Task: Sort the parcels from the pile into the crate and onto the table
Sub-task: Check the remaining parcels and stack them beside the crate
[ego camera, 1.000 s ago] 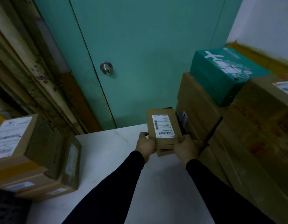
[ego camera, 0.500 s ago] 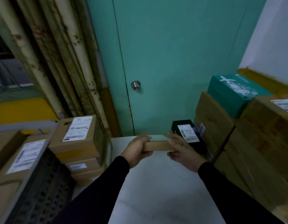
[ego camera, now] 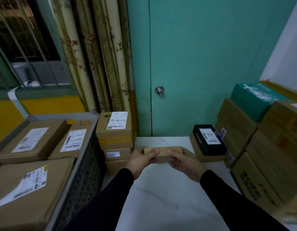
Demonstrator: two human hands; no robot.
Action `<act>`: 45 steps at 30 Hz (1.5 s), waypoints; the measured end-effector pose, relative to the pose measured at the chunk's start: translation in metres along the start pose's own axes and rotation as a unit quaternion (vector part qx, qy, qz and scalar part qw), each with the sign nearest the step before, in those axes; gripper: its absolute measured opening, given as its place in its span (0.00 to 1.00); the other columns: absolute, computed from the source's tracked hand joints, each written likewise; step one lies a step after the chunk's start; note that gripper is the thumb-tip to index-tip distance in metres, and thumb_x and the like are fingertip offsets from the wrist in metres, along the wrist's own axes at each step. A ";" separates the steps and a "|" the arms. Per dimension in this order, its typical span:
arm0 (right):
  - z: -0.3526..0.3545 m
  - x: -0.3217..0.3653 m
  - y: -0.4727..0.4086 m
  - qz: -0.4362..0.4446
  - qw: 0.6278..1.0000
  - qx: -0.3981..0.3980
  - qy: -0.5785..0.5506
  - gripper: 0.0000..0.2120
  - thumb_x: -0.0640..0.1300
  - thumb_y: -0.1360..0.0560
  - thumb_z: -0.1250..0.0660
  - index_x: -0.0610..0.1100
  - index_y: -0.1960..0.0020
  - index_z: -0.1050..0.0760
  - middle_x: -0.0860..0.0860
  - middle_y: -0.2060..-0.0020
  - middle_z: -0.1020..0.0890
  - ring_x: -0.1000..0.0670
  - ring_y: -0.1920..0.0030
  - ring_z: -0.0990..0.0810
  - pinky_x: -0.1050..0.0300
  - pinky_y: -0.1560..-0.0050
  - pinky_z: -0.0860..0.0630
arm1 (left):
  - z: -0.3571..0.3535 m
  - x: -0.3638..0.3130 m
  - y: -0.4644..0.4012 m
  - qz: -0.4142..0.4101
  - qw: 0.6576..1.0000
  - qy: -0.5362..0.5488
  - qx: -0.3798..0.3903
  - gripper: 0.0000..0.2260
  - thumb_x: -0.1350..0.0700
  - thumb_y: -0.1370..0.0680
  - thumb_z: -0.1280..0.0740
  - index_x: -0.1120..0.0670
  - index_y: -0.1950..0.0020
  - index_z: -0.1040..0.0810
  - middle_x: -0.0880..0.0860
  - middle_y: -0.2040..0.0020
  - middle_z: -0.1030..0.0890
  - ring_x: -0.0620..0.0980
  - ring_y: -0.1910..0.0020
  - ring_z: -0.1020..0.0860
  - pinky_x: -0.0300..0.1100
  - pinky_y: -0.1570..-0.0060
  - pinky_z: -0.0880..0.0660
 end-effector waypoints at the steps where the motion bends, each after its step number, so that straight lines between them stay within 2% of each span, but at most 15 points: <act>1: -0.004 -0.003 0.003 0.003 1.000 -0.005 0.004 0.21 0.43 0.24 0.26 0.39 0.34 0.26 0.46 0.52 0.18 0.49 0.54 0.16 0.57 0.52 0.19 | 0.002 0.001 0.005 0.000 1.000 -0.015 -0.005 0.17 0.52 0.22 0.26 0.60 0.39 0.24 0.60 0.40 0.19 0.55 0.45 0.17 0.32 0.60 0.21; 4: -0.010 -0.011 0.006 0.005 1.000 -0.008 0.003 0.22 0.44 0.24 0.26 0.39 0.33 0.28 0.45 0.50 0.19 0.48 0.53 0.16 0.57 0.52 0.19 | 0.006 0.004 0.015 0.000 0.999 -0.032 -0.007 0.16 0.53 0.20 0.29 0.60 0.38 0.26 0.59 0.41 0.20 0.50 0.50 0.19 0.28 0.70 0.25; 8: -0.012 -0.013 0.012 0.006 1.000 0.007 0.003 0.23 0.46 0.24 0.26 0.40 0.33 0.28 0.46 0.51 0.18 0.49 0.54 0.15 0.58 0.51 0.19 | 0.009 0.005 0.019 0.002 1.000 -0.019 -0.001 0.17 0.52 0.21 0.28 0.59 0.37 0.26 0.58 0.41 0.20 0.48 0.51 0.19 0.27 0.70 0.26; 12: -0.010 -0.014 0.016 0.021 1.000 -0.005 0.018 0.22 0.42 0.23 0.27 0.37 0.33 0.29 0.46 0.55 0.20 0.49 0.58 0.16 0.56 0.50 0.18 | 0.009 0.008 0.018 -0.012 1.000 -0.021 -0.012 0.20 0.54 0.23 0.26 0.61 0.36 0.25 0.60 0.41 0.19 0.53 0.47 0.17 0.30 0.64 0.23; 15: -0.006 -0.017 0.021 0.007 1.000 0.004 -0.014 0.22 0.47 0.21 0.29 0.41 0.32 0.30 0.43 0.47 0.22 0.44 0.47 0.18 0.48 0.36 0.22 | 0.008 0.010 0.017 -0.008 1.000 0.000 -0.003 0.21 0.53 0.23 0.25 0.60 0.35 0.25 0.59 0.40 0.20 0.54 0.44 0.17 0.36 0.51 0.19; 16: -0.005 -0.017 0.020 0.001 1.000 -0.001 -0.031 0.20 0.51 0.21 0.31 0.43 0.33 0.29 0.44 0.44 0.21 0.44 0.44 0.19 0.47 0.35 0.22 | 0.007 0.010 0.017 0.000 1.000 0.013 0.004 0.19 0.51 0.23 0.26 0.58 0.36 0.24 0.59 0.40 0.20 0.54 0.43 0.17 0.39 0.47 0.19; 18: -0.004 -0.016 0.019 0.005 0.997 -0.026 -0.069 0.17 0.53 0.19 0.34 0.43 0.37 0.26 0.44 0.41 0.20 0.45 0.43 0.19 0.48 0.42 0.20 | 0.006 0.010 0.020 0.021 0.998 0.053 0.014 0.16 0.47 0.21 0.29 0.55 0.39 0.22 0.58 0.41 0.17 0.55 0.43 0.17 0.47 0.41 0.19; 21: -0.003 -0.015 0.016 0.019 0.998 -0.056 -0.032 0.07 0.44 0.17 0.35 0.46 0.40 0.25 0.43 0.38 0.20 0.46 0.47 0.19 0.52 0.56 0.19 | 0.004 0.011 0.018 0.028 0.999 0.023 -0.011 0.13 0.52 0.19 0.31 0.54 0.37 0.26 0.58 0.40 0.18 0.57 0.43 0.17 0.55 0.38 0.21; 22: -0.001 -0.017 0.014 0.018 0.998 -0.049 -0.019 0.08 0.40 0.18 0.35 0.47 0.40 0.26 0.42 0.37 0.20 0.46 0.47 0.20 0.53 0.58 0.19 | 0.004 0.011 0.017 0.033 0.999 0.026 -0.016 0.15 0.56 0.19 0.31 0.53 0.33 0.29 0.57 0.41 0.18 0.57 0.43 0.17 0.55 0.39 0.21; 24: 0.003 -0.017 0.014 0.019 0.999 -0.027 -0.018 0.19 0.34 0.20 0.35 0.51 0.34 0.31 0.41 0.38 0.20 0.42 0.46 0.19 0.50 0.55 0.19 | 0.004 0.012 0.018 0.045 0.997 0.056 -0.010 0.28 0.64 0.21 0.30 0.48 0.26 0.37 0.55 0.42 0.18 0.57 0.45 0.16 0.55 0.39 0.21; 27: 0.009 -0.017 0.015 0.009 1.000 0.019 -0.023 0.30 0.31 0.23 0.32 0.52 0.28 0.38 0.42 0.43 0.15 0.39 0.45 0.16 0.46 0.51 0.18 | 0.009 0.012 0.019 0.071 0.993 0.094 0.012 0.41 0.69 0.24 0.29 0.49 0.18 0.46 0.57 0.41 0.18 0.58 0.46 0.16 0.55 0.40 0.20; 29: 0.008 -0.017 0.015 0.011 0.999 0.034 0.009 0.28 0.34 0.23 0.29 0.46 0.27 0.33 0.46 0.43 0.14 0.42 0.44 0.15 0.46 0.48 0.18 | 0.009 0.012 0.020 0.073 0.993 0.086 0.032 0.38 0.69 0.25 0.28 0.54 0.20 0.42 0.58 0.42 0.17 0.58 0.46 0.15 0.53 0.42 0.19; 32: 0.000 -0.017 0.016 0.027 0.999 0.024 0.038 0.28 0.40 0.24 0.26 0.46 0.27 0.31 0.48 0.41 0.15 0.45 0.43 0.15 0.46 0.44 0.18 | 0.002 0.014 0.017 0.061 0.995 0.063 0.047 0.29 0.63 0.25 0.25 0.55 0.26 0.31 0.55 0.43 0.15 0.55 0.47 0.14 0.53 0.40 0.20; 36: -0.005 -0.014 0.017 0.054 0.998 -0.011 0.025 0.27 0.43 0.25 0.25 0.45 0.29 0.32 0.48 0.43 0.14 0.47 0.47 0.13 0.53 0.53 0.17 | -0.003 0.014 0.017 0.028 0.998 0.035 0.040 0.27 0.55 0.24 0.24 0.52 0.29 0.31 0.53 0.42 0.15 0.52 0.46 0.15 0.54 0.37 0.21; 45: -0.003 -0.018 0.017 0.063 0.997 -0.021 0.026 0.28 0.44 0.25 0.25 0.45 0.29 0.31 0.47 0.42 0.15 0.46 0.46 0.14 0.50 0.49 0.17 | -0.004 0.018 0.017 0.017 0.999 0.026 0.026 0.22 0.56 0.23 0.25 0.48 0.34 0.30 0.53 0.42 0.15 0.53 0.46 0.15 0.55 0.39 0.20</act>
Point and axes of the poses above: each hand's wrist, its own y-axis away from the middle knuckle, its own z-axis out of the back of the hand, x = y × z, the point moved 1 cm from there along -y, towards the middle knuckle
